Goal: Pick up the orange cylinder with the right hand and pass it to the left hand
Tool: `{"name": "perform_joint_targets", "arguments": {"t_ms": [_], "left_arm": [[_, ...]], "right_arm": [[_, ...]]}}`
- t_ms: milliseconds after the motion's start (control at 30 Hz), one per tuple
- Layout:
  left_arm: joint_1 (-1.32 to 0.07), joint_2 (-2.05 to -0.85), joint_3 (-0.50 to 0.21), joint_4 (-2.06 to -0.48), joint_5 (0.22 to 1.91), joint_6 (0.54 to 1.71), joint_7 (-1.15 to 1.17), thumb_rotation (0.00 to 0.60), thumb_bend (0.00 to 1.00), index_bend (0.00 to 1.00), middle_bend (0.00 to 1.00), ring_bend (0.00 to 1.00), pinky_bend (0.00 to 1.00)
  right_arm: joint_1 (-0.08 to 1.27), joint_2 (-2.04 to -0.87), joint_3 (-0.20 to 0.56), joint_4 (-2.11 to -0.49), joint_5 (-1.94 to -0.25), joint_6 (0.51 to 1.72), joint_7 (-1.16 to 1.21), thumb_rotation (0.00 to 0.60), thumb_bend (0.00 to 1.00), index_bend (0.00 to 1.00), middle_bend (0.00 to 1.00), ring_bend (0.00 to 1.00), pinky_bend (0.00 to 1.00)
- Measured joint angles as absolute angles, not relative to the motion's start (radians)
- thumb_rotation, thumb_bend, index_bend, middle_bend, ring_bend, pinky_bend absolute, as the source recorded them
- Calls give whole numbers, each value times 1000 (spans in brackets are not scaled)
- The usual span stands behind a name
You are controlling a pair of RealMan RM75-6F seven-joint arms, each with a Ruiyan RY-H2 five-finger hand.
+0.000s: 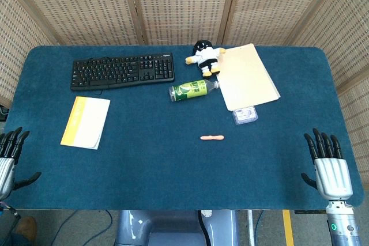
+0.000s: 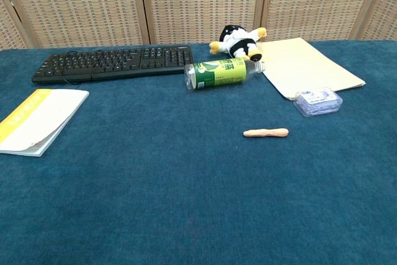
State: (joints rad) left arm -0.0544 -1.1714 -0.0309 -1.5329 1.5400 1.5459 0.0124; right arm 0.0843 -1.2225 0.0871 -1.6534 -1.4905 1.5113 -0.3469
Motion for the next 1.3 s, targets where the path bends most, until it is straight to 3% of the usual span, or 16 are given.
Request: {"name": "perform_joint_targets", "arguments": {"t_ms": [367,533,733,833,900,1033,1300], "left_arm": [[-56,-1176,-30,-1532,1541,1544,20,600,0,0,0,0,0],[-63,-1186,-31,-1525,1535,1526,31,600,0,0,0,0,0],[-73,-1198,-41,-1518,1504,1503,47,600,0,0,0,0,0],[-78,-1203,-46,-1515,1489,1488,58,600,0,0,0,0,0],[-84,-1208,-49,-1511,1477,1473,67,600,0,0,0,0,0],[-94,-1222,-52,-1496,1460,1448,80,600,0,0,0,0,0],[-104,-1241,-57,-1480,1441,1431,101,600,0,0,0,0,0]], "right_arm": [[96,-1233,83,-1646,-1488,1488,-353,600,0,0,0,0,0],[138,-1227,91,-1663,-1481,1413,-326,600,0,4,0,0,0],[270,-1207,158,-1705,-1402,1219,-337,600,32,138,0,0,0],[357,-1210,208,-1716,-1318,1102,-339,600,55,267,0,0,0],[419,-1224,243,-1715,-1247,1028,-331,600,105,336,0,0,0],[529,-1285,295,-1680,-1125,918,-306,600,212,373,0,0,0],[679,-1461,306,-1509,-951,820,-361,600,381,400,0,0,0]]}}
